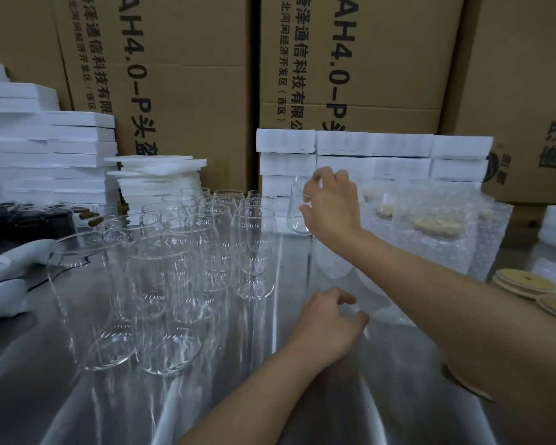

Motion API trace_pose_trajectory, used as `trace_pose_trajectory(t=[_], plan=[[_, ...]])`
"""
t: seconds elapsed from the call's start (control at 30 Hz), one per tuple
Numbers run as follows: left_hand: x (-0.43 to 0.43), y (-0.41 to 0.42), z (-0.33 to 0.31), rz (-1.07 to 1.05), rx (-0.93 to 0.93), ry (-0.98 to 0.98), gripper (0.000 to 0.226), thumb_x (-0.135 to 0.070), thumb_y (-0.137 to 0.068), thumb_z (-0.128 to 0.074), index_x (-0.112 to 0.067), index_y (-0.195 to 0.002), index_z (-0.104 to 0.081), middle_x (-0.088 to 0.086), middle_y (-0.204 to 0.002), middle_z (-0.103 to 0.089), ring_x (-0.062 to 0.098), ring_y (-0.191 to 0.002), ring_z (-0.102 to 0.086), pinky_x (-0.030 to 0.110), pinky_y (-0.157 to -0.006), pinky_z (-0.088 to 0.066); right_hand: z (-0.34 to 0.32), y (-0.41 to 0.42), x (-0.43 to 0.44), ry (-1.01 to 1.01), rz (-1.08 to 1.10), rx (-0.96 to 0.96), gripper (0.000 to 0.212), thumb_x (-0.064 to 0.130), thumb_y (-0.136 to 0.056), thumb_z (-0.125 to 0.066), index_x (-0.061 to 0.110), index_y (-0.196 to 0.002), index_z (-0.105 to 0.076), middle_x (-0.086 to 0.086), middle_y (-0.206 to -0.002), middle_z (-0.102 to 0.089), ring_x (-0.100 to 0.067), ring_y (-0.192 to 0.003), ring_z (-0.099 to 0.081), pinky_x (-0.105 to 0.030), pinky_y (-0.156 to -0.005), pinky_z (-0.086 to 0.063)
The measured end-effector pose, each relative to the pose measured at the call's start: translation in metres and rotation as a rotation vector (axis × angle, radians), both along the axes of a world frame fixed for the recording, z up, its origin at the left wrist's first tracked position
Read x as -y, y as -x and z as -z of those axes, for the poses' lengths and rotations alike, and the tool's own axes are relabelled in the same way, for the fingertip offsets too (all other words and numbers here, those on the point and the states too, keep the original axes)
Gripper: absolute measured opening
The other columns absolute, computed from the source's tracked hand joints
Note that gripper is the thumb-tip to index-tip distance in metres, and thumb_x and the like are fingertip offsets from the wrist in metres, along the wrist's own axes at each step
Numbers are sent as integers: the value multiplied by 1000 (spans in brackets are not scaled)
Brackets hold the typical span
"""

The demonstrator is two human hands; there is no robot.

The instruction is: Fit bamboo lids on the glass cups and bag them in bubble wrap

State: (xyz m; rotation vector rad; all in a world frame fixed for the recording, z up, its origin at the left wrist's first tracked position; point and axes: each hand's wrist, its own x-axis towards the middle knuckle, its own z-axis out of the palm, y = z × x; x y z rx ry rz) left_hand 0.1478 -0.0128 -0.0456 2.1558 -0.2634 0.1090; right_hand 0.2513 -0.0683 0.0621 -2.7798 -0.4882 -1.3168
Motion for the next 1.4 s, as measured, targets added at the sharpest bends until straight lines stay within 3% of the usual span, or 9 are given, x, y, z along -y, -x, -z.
trace_pose_trajectory(t=[0.17, 0.4, 0.57, 0.7, 0.8, 0.93, 1.03, 1.17, 1.4], plan=[[-1, -4, 2, -78, -68, 124, 23, -29, -84, -66, -25, -101, -51, -4, -107, -57, 16, -94, -58, 24, -77, -45, -5, 71, 19, -363, -325, 95, 10, 16, -95, -55, 8, -102, -56, -7, -154, -22, -33, -142, -18, -31, -79, -40], [-5, -6, -1, -131, -94, 335, 109, -24, -82, -74, -18, -152, 8, 5, -117, -61, 18, -96, -62, 23, -74, -46, 44, 132, 41, -453, -496, 195, 8, 16, -89, -63, 11, -92, -58, -9, -150, -29, -20, -140, -30, -7, -79, -38], [-4, 2, -5, -141, -100, 569, 76, -31, -86, -61, -8, -143, -18, 1, -90, -60, 8, -64, -61, 18, -53, -52, 88, 138, 46, -452, -628, 62, 19, 23, -88, -56, 5, -86, -55, -7, -152, -23, -24, -141, -30, -4, -101, -27], [-4, 3, -8, -96, -101, 578, 92, -41, -64, -72, -10, -136, -24, 6, -99, -60, 21, -82, -64, 49, -83, -56, 83, 137, 53, -472, -669, 53, 28, 31, -87, -56, 5, -78, -55, -11, -152, -25, 3, -127, -39, -19, -87, -39], [-6, 0, -3, -94, -69, 466, 77, -19, -79, -78, -16, -132, -23, -7, -96, -54, 8, -77, -62, 32, -67, -57, 83, 133, 57, -458, -680, -15, 33, 36, -90, -51, 6, -78, -57, -9, -154, -25, 6, -136, -27, -3, -97, -26], [-12, -6, 0, -86, -68, 466, 82, -9, -80, -74, -4, -145, -25, 10, -105, -65, 18, -77, -68, 28, -59, -59, 92, 131, 58, -528, -671, -173, 28, 42, -89, -49, 16, -80, -54, 9, -154, -19, 3, -142, -15, -5, -107, -12], [-14, -8, 4, -67, -44, 443, 83, -4, -80, -71, -9, -148, -24, 8, -104, -65, 6, -71, -65, 17, -55, -53, 90, 133, 56, -611, -696, -219, 18, 42, -85, -52, 27, -96, -52, 14, -146, -26, 0, -139, -22, -12, -110, -17], [-15, -13, 6, -64, -36, 440, 82, -1, -82, -68, -18, -149, -23, -3, -97, -63, -11, -54, -60, 8, -46, -46, 88, 134, 56, -650, -726, -201, 58, 24, -79, -67, 25, -128, -37, 6, -135, -36, -10, -132, -35, -27, -110, -32], [-17, -11, 6, -9, -53, 439, 95, -21, -63, -75, -21, -145, -28, 2, -111, -64, -2, -70, -65, 14, -52, -49, 77, 137, 58, -730, -709, -355, 64, 29, -65, -72, 46, -118, -40, 13, -123, -32, -5, -125, -37, -5, -101, -26]])
